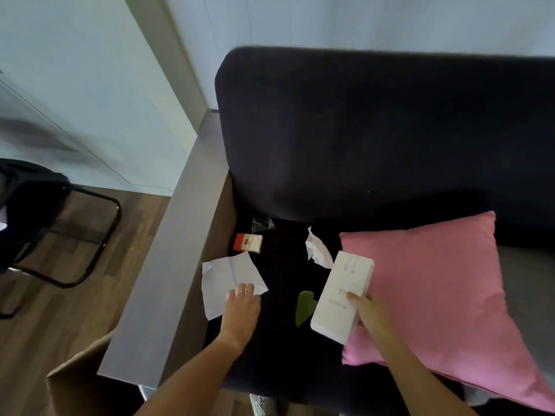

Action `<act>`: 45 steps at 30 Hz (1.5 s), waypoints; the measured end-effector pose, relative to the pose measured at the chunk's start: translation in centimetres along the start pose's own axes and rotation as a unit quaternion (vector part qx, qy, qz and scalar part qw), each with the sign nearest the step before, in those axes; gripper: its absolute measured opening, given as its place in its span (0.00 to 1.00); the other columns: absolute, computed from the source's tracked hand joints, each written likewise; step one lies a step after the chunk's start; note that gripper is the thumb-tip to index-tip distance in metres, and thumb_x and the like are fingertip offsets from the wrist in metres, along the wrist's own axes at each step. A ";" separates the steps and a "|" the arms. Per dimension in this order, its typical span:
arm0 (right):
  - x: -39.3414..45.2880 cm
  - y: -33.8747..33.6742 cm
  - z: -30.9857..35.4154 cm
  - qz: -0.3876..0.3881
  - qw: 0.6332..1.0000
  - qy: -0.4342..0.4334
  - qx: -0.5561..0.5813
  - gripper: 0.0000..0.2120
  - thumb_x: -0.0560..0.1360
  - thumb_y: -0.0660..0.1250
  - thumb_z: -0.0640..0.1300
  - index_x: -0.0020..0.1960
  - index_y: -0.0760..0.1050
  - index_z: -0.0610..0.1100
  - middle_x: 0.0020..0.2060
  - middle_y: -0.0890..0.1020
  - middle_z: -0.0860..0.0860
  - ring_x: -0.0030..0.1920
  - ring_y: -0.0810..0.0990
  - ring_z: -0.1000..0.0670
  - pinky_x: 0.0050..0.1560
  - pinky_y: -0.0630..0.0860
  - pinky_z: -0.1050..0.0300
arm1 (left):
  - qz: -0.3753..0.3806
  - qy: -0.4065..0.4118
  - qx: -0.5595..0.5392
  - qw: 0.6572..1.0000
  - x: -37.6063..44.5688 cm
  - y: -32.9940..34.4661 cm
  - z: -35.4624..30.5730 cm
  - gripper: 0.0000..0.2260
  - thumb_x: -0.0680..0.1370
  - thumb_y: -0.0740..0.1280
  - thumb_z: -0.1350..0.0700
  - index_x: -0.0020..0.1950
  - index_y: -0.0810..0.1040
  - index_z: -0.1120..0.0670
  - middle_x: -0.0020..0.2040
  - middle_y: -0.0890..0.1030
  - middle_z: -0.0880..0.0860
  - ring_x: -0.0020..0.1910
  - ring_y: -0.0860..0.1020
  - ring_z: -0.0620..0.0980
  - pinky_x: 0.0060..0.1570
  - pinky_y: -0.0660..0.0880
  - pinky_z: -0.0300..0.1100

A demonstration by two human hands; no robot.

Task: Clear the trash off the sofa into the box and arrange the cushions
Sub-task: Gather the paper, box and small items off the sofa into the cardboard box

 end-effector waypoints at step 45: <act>1.6 2.7 0.8 0.285 0.895 0.048 0.340 0.24 0.71 0.68 0.50 0.65 0.78 0.42 0.61 0.80 0.38 0.66 0.75 0.32 0.68 0.63 0.26 | 0.018 -0.200 -0.779 0.594 3.1 -1.2 0.1 0.10 0.74 0.64 0.69 0.51 0.82 0.62 0.49 0.85 0.61 0.48 0.84 0.62 0.48 0.81 0.53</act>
Point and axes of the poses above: each hand's wrist, its own x-axis towards the middle knuckle, its own y-axis out of the palm, z = x × y, the point moved 1 cm from there along x, towards the middle knuckle
